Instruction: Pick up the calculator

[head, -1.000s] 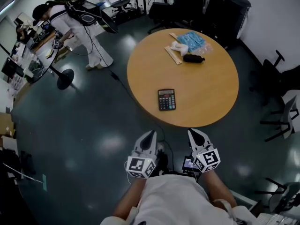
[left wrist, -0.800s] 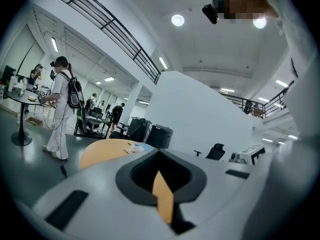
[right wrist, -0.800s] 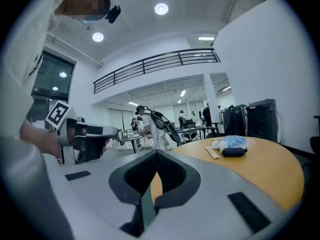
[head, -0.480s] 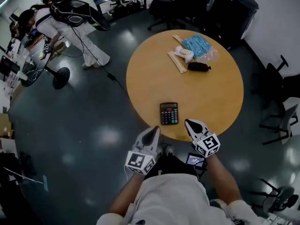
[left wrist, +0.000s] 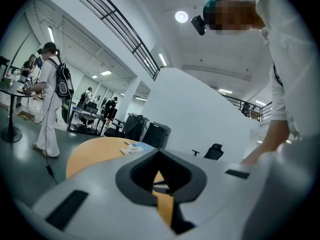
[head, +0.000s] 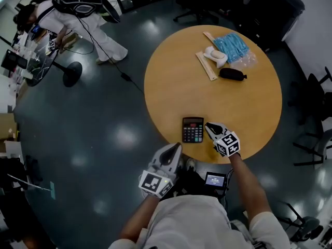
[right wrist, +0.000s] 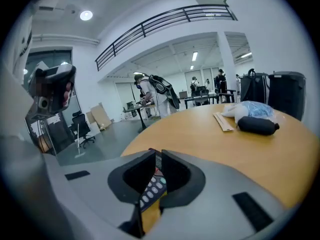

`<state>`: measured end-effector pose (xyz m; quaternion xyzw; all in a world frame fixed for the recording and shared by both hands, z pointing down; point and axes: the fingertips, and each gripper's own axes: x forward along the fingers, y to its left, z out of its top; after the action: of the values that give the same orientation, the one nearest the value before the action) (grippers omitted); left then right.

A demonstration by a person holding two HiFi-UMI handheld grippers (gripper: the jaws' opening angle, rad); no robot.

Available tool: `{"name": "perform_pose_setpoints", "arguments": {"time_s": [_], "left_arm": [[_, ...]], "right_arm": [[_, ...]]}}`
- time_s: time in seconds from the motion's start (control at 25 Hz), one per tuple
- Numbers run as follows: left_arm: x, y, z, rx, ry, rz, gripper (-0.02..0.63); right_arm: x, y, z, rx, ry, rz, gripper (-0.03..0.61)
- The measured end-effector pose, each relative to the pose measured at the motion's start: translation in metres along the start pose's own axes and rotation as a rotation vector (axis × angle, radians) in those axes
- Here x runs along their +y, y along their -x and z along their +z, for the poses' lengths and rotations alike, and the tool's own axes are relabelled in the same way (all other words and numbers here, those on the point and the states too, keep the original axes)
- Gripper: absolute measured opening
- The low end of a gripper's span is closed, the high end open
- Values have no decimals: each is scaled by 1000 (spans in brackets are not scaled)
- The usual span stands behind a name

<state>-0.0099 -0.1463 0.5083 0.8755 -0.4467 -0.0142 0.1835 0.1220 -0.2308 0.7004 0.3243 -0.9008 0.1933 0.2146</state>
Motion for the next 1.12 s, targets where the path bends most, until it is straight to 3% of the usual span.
{"name": "perform_pose_setpoints", "arguments": {"time_s": [0.16,0.24,0.28,0.76,1.12], "left_arm": [[7,-5,-7,20,22,15,8],[11,-8,-10,32,33,22,8],[13,-8,-12,38,37,27,8],[28,-9,-24,58,72,48,8],[27,-1,-26,54,72,54,8]], "right_arm": [[-20,-29,-16,79,0,37,42],[-27,-40,-21,109,11,56,119],[-29,-45,-23,124,16,67,128],[-18,-87,-45,271,0,326,129],[-4,-63,-35,268,-47,382,67]]}}
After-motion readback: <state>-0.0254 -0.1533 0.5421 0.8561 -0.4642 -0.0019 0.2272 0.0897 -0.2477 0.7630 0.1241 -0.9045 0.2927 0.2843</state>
